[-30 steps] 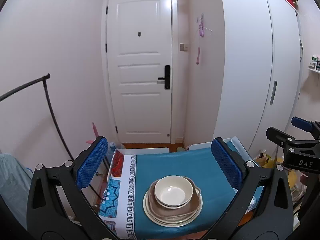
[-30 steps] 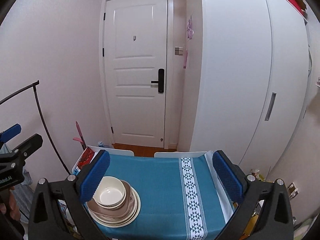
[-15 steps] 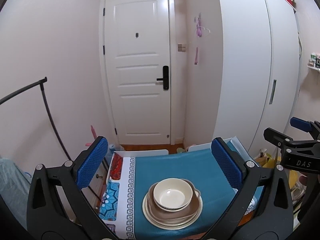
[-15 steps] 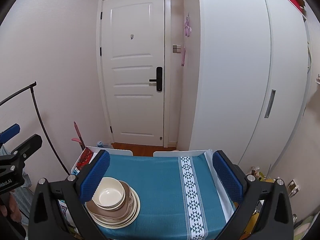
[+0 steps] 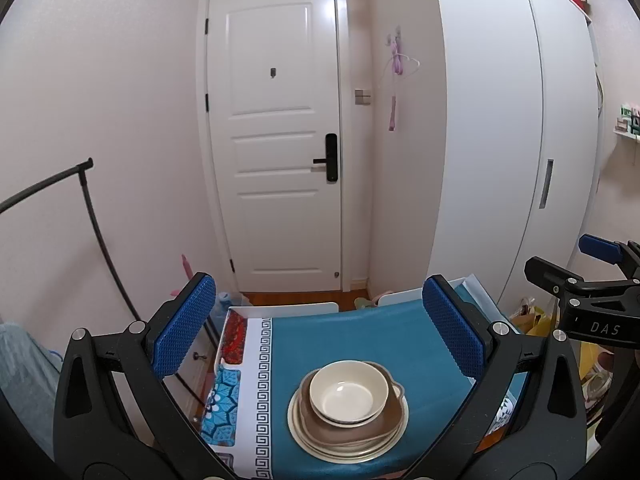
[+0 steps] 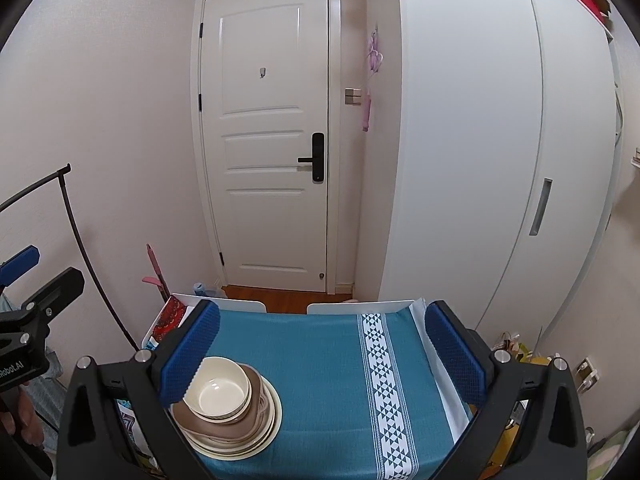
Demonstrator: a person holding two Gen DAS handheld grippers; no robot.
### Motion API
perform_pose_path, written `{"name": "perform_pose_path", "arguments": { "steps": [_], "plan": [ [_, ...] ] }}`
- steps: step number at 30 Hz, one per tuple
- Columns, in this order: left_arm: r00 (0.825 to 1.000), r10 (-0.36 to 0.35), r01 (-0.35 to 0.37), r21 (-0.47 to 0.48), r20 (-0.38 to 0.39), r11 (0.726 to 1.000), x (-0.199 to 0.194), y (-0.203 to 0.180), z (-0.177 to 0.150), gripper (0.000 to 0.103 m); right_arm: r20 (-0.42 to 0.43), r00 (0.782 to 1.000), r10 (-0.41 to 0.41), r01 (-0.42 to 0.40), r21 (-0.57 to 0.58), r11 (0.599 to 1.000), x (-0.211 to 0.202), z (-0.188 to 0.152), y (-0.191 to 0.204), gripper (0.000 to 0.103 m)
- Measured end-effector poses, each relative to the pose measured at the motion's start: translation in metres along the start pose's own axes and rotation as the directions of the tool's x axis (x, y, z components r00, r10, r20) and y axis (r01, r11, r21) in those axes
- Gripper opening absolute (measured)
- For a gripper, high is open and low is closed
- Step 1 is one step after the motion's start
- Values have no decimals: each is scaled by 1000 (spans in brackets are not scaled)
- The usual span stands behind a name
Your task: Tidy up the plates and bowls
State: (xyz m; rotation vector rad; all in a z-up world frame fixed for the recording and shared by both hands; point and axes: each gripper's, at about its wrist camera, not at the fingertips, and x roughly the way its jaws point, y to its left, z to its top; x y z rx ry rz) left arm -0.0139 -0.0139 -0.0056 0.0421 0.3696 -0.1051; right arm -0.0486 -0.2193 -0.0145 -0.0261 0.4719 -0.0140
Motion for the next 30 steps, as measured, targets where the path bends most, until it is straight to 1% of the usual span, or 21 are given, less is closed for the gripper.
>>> {"name": "perform_pose_path", "arguments": {
  "steps": [13,22,25,30],
  "plan": [
    [1000,15,-15,5,-4,1000,8,0,1,103,-7,1000,1,-1,4,1000,4,-1,1,102],
    [997,59,-60,28,42,998,13,-5,2,103,-18,1000,7,-7,14,1000,12,-3,3,102],
    [997,71,-73,32,44,997,18,-6,3,103,-24,1000,7,-7,15,1000,16,-3,2,102],
    [998,53,-54,29,45,998,27,-8,5,103,-32,999,8,-7,8,1000,20,1,0,102]
  ]
}}
